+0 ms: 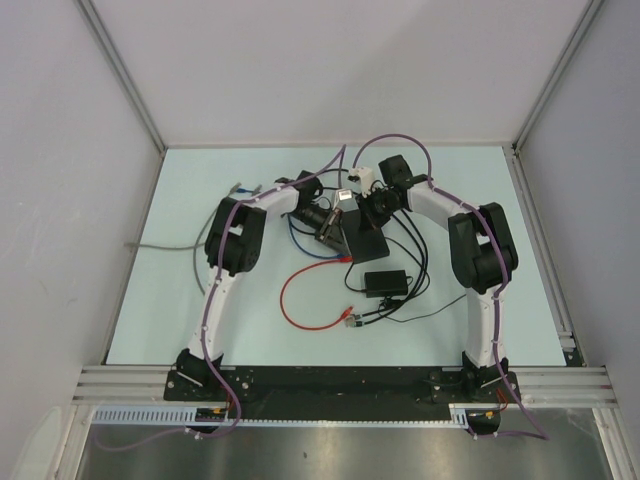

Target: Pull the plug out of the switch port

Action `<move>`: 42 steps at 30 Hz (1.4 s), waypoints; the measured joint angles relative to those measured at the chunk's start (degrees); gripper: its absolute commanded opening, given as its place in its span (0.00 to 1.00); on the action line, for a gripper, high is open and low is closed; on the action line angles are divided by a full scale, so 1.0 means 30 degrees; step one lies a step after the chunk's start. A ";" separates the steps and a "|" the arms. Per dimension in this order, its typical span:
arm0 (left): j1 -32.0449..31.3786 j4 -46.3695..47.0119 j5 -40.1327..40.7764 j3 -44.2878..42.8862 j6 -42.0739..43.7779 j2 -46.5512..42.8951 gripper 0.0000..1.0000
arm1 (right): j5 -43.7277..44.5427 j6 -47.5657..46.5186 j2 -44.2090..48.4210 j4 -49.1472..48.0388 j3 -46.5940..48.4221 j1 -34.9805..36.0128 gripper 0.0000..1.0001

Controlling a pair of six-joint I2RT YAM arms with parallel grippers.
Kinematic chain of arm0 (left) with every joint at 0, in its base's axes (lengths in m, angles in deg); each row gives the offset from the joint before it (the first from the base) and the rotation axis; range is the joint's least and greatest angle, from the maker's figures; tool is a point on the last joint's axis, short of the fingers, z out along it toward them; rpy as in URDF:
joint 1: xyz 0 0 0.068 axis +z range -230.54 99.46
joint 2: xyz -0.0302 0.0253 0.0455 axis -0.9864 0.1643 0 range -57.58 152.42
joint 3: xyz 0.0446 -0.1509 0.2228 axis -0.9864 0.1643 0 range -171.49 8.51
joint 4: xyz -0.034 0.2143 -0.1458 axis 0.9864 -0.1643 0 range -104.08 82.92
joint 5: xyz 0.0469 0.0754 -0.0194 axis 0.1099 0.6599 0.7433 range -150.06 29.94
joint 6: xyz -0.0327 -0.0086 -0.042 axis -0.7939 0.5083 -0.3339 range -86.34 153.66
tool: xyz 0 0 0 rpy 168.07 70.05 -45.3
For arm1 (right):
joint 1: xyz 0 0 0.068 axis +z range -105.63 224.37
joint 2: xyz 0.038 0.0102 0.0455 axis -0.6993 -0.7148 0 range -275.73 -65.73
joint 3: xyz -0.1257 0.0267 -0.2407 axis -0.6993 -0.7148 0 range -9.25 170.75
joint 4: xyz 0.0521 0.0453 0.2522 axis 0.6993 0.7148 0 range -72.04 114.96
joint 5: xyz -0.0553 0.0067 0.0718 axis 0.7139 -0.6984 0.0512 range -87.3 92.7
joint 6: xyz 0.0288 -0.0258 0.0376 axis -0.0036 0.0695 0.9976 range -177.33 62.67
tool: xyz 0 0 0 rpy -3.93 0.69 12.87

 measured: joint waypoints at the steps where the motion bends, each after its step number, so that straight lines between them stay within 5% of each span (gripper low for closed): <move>1: 0.0022 -0.0510 -0.0015 -0.0233 0.0328 0.0102 0.00 | 0.0000 0.0000 0.0000 0.0000 0.0000 0.0000 0.06; 15: 0.2310 -0.5340 0.0546 -0.2375 0.3111 0.1035 0.00 | -0.0022 0.0000 -0.0058 0.0109 0.0087 -0.0007 0.06; 24: 0.5107 -0.6455 0.2754 -0.3993 0.4648 -0.2273 0.01 | -0.0022 0.0000 -0.0066 0.0124 0.0102 -0.0007 0.07; 25: 0.5610 -0.6222 0.3104 -0.4255 0.4481 -0.2696 0.18 | -0.0029 -0.0007 -0.0066 0.0131 0.0109 -0.0007 0.07; 28: 0.6921 -0.5260 0.4379 -0.4823 0.3971 -0.3169 0.47 | -0.0036 -0.0007 -0.0087 0.0160 0.0146 -0.0007 0.07; 31: 0.7927 -0.4430 0.5552 -0.4969 0.3322 -0.3191 0.57 | -0.0036 -0.0015 -0.0109 0.0233 0.0197 -0.0007 0.07; 35: 0.7803 -0.2681 0.5610 -0.3512 0.1800 -0.3840 0.60 | -0.0044 -0.0022 -0.0124 0.0277 0.0233 -0.0007 0.08; 42: 0.4248 0.3220 0.2951 0.4940 -0.1953 -0.7577 0.57 | -0.0095 -0.0058 -0.0138 0.0291 0.0248 -0.0022 0.06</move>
